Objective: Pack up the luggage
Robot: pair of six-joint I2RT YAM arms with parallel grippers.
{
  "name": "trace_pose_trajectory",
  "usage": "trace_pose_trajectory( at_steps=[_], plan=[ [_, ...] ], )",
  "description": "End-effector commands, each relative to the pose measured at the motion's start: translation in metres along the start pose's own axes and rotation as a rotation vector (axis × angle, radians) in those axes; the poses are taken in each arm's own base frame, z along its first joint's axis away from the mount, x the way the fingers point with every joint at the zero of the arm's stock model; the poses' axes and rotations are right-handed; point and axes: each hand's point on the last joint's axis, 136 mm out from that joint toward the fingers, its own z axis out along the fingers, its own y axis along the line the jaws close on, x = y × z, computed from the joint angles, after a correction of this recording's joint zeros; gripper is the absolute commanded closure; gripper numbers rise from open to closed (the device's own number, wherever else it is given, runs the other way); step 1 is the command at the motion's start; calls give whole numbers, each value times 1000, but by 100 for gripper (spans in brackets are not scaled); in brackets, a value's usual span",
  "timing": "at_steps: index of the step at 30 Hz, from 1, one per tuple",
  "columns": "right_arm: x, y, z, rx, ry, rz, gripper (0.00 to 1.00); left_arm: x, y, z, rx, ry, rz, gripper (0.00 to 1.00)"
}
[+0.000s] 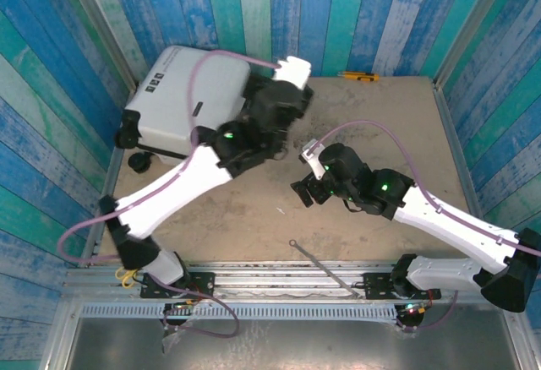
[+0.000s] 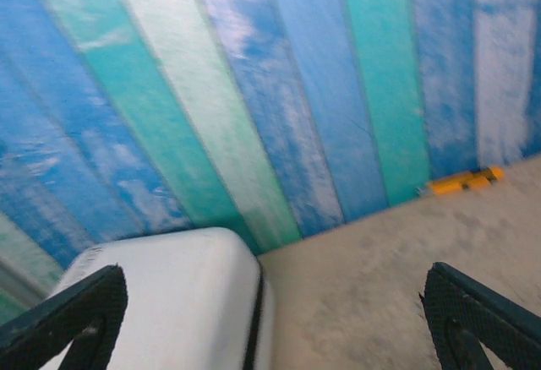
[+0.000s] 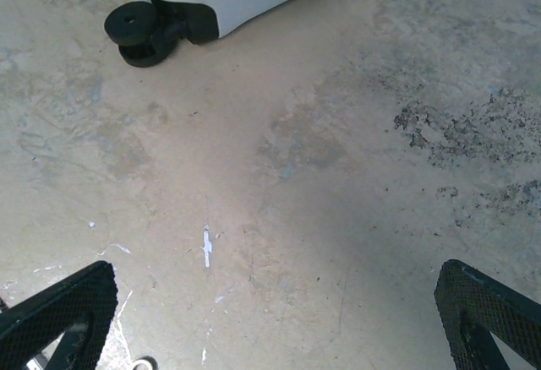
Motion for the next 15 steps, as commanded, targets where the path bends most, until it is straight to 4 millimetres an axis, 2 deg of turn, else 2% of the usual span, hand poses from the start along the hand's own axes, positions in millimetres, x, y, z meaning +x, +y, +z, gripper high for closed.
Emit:
trace_pose_trajectory(
  at_steps=[1, 2, 4, 6, 8, 12, 15],
  plan=[
    [-13, 5, -1, -18, -35, 6, 0, -24, 134, -1, -187, -52, -205, 6],
    [-17, 6, 0, -18, -42, 1, 0, -13, 164, 11, -195, -19, -259, 6],
    [-26, 8, 4, -18, -50, -7, 0, 26, 232, 38, -281, 67, -339, 6],
    [-34, 10, 9, -22, -59, -19, 0, 68, 274, 65, -339, 173, -374, 6],
    [-42, 13, 15, -25, -64, -32, 0, 112, 302, 94, -363, 281, -422, 1],
    [-54, 17, 26, -31, -48, -57, 0, 198, 355, 143, -455, 448, -571, 20],
    [-54, 17, 30, -20, -21, -69, 0, 240, 387, 168, -520, 508, -632, 25]
  ],
)
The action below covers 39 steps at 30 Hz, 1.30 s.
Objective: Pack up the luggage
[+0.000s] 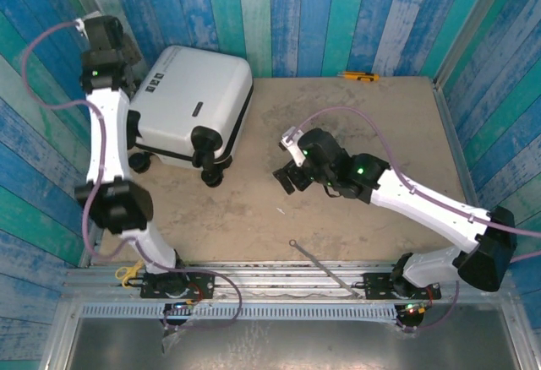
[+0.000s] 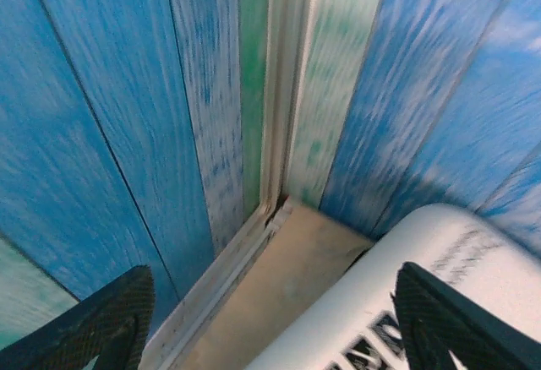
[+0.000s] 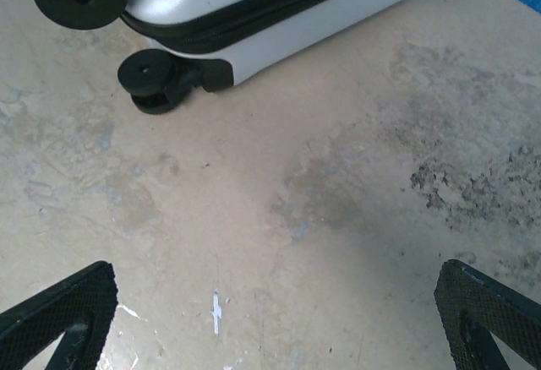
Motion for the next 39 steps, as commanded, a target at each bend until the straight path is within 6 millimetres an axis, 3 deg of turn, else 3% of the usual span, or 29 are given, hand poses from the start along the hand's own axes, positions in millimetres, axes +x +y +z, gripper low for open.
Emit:
trace_pose_trajectory(
  at_steps=[1, 6, 8, 12, 16, 22, 27, 31, 37, 39],
  plan=[
    [-7, 1, -2, 2, 3, -27, 0, 43, 15, 56, -16, 176, -84, 28],
    [-8, -6, -3, 38, -1, -32, 0, 75, 35, 116, -88, 283, -72, 41],
    [-9, -6, -4, 42, -6, -34, 0, 94, 35, 131, -80, 341, -51, 51],
    [-13, -7, -6, 43, -22, -29, 0, 135, 10, 131, 69, 471, -43, 75],
    [-22, -7, -16, 37, -57, -27, 0, 170, -11, 108, 123, 525, 30, 80],
    [-30, -18, -49, 66, -141, -15, 0, 230, -36, 63, 201, 642, 122, 87],
    [-20, -33, -71, 114, -173, 1, 0, 271, -85, 6, 344, 679, 172, 90],
    [-6, -47, -85, 162, -192, 22, 0, 300, -139, -56, 507, 666, 144, 90],
    [11, -77, -110, 238, -223, 106, 0, 335, -250, -180, 861, 604, 69, 90],
    [18, -94, -120, 275, -220, 168, 0, 351, -280, -212, 945, 618, 55, 90]
  ],
)
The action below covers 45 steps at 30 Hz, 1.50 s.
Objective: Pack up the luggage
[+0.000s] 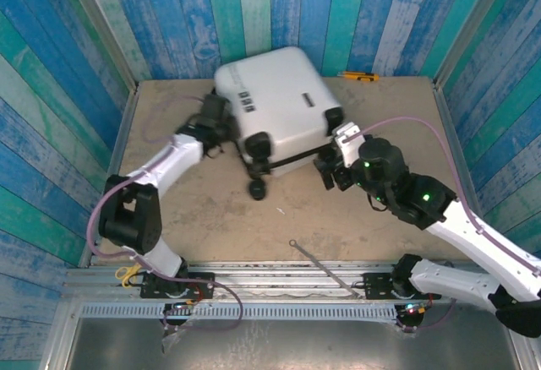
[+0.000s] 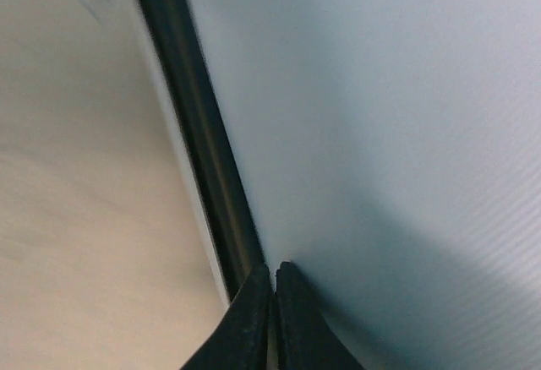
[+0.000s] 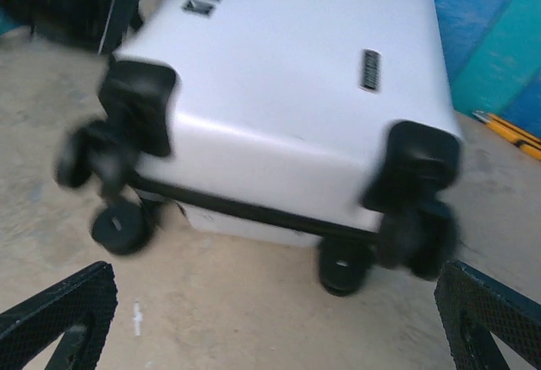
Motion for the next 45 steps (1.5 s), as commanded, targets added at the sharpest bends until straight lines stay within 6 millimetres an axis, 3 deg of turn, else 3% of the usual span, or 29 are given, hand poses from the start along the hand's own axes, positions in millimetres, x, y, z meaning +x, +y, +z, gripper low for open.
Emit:
trace_pose_trajectory(
  at_steps=[1, 6, 9, 11, 12, 14, 16, 18, 21, 24, 25, 28, 32, 36, 40, 45],
  plan=[
    [7, -34, -15, 96, 8, 104, 0, 47, -128, 0, 382, 81, -22, 90],
    [30, -59, -27, 108, 89, 218, 0, 80, -207, 18, 495, 133, 18, 92],
    [42, -52, -35, 66, 131, 250, 3, 72, -241, 6, 552, 80, 60, 91],
    [52, -48, -38, 50, 151, 301, 7, 50, -251, -15, 588, -8, 75, 86],
    [60, -45, -38, 40, 169, 335, 10, 36, -251, -28, 592, -69, 94, 81],
    [77, -35, -33, 9, 213, 416, 16, 8, -239, -55, 532, -199, 150, 59],
    [96, -22, -25, -11, 263, 492, 23, -23, -213, -82, 405, -339, 198, 25],
    [110, -5, -15, -18, 293, 506, 27, -50, -186, -102, 297, -437, 232, 1],
    [122, 15, 4, 39, 317, 466, 28, -94, -143, -111, 236, -489, 188, 6],
    [133, 29, 34, 81, 368, 458, 27, -132, -117, -99, 300, -469, 96, 3],
    [135, 32, 43, 101, 365, 458, 27, -142, -121, -96, 351, -464, 101, 0],
    [132, 37, 68, 144, 323, 494, 30, -155, -146, -75, 435, -420, 193, 9],
    [132, 29, 92, 254, 295, 483, 32, -153, -181, -30, 553, -285, 228, 22],
    [128, 16, 113, 390, 255, 448, 32, -140, -192, 14, 594, -176, 228, 30],
    [132, 6, 136, 461, 259, 414, 32, -130, -189, 30, 597, -156, 218, 30],
    [138, -20, 158, 471, 251, 506, 33, -125, -187, 36, 593, -155, 242, 32]
  ],
)
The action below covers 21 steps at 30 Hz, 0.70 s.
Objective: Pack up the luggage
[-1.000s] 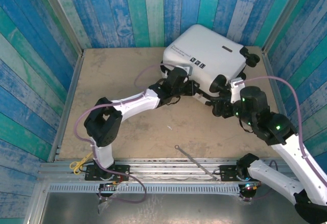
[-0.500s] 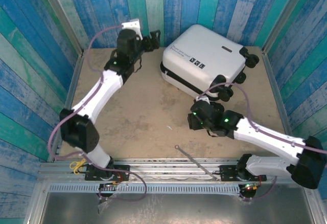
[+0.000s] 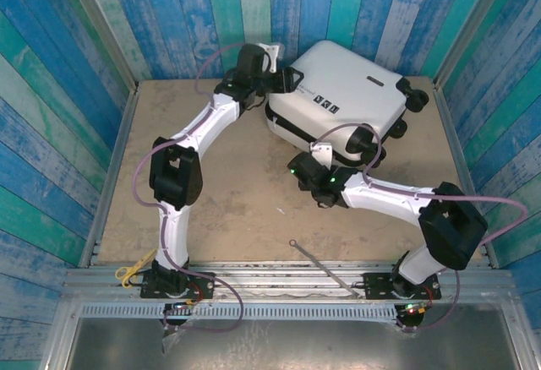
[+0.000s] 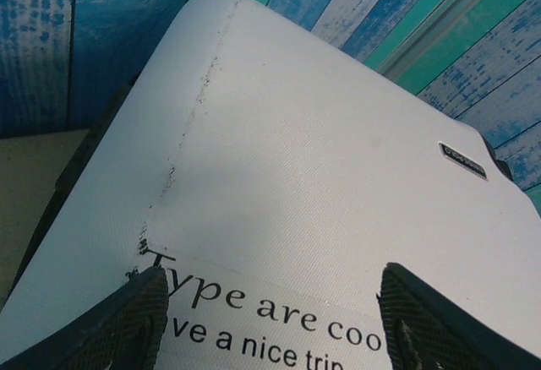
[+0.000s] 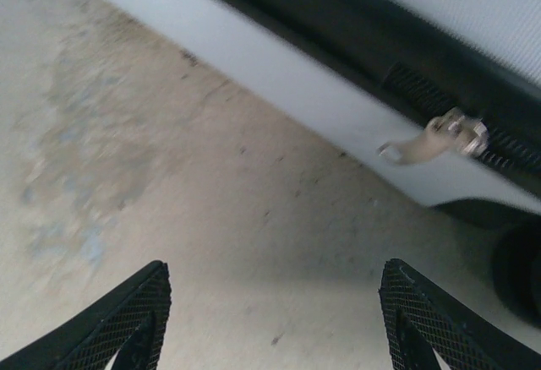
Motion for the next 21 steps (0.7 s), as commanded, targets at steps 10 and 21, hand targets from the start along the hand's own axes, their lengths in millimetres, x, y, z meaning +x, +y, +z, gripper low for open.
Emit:
trace_pose_trajectory(
  at_steps=[10, 21],
  plan=[
    [-23, -52, 21, 54, -10, 108, 33, 1, -2, 14, 44, 19, 27, 42],
    [-21, -61, 35, 32, 17, 99, 46, 16, -35, 31, 50, 54, 157, 47]
  ],
)
